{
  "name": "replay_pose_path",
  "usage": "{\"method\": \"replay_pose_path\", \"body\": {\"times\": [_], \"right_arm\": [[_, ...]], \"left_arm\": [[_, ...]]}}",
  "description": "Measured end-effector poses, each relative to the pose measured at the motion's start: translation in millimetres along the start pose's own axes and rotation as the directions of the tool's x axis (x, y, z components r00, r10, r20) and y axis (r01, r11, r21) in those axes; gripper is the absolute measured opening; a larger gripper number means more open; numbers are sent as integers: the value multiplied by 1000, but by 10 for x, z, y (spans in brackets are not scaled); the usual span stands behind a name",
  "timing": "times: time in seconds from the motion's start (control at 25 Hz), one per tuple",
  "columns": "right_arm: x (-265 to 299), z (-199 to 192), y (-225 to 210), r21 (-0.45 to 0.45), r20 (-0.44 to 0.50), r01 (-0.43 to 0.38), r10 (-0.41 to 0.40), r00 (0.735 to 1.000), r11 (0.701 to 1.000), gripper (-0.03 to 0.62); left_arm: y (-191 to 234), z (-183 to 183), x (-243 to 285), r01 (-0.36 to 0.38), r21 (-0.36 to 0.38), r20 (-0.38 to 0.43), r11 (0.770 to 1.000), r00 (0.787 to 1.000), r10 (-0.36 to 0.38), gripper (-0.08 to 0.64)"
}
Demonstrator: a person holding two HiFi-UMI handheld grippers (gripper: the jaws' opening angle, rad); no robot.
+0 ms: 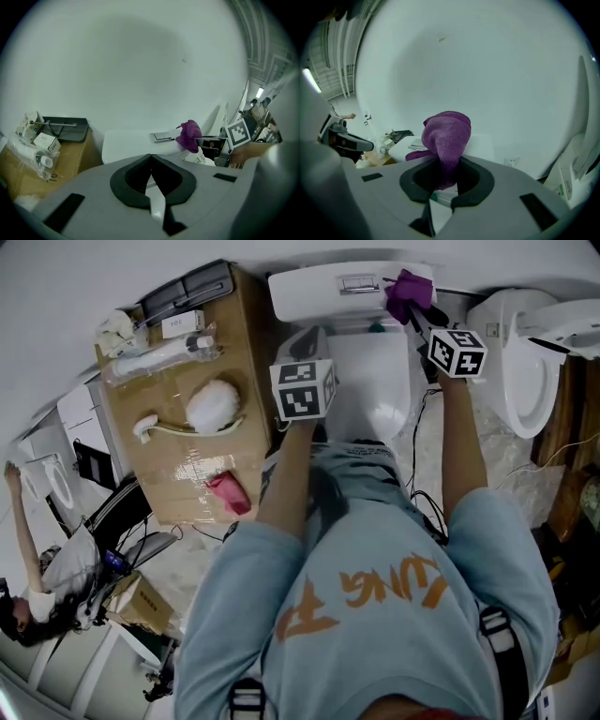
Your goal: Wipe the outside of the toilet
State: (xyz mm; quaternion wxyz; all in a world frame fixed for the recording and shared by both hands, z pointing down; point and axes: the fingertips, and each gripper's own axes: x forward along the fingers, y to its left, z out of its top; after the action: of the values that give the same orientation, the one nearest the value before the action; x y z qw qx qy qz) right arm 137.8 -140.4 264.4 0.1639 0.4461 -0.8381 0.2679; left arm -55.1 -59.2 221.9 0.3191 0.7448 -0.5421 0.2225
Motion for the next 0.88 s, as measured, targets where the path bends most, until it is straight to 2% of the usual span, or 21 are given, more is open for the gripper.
{"method": "replay_pose_path", "body": {"times": [0.36,0.52,0.6,0.68,0.88], "right_arm": [[-202,10,-409,51,38,131,-133,990,990,78],[-336,0,-565,50,41,249,-251,967,967,78],[-497,52,-607,104,63,294,-301,951,950,77],[-643,147,-531,149,110,279,-296,949,949,77],[-820,155,-137,120,146,194,-210,967,974,77]], "left_arm": [[-35,-8,-37,4,-3,6,1000,1000,-4,25],[-33,-24,-63,5,-14,14,1000,1000,-4,25],[-46,-47,-85,4,-21,17,1000,1000,-4,25],[-48,-73,-118,1,-28,22,1000,1000,0,25],[-54,-144,-280,-21,-49,47,999,999,23,25]]}}
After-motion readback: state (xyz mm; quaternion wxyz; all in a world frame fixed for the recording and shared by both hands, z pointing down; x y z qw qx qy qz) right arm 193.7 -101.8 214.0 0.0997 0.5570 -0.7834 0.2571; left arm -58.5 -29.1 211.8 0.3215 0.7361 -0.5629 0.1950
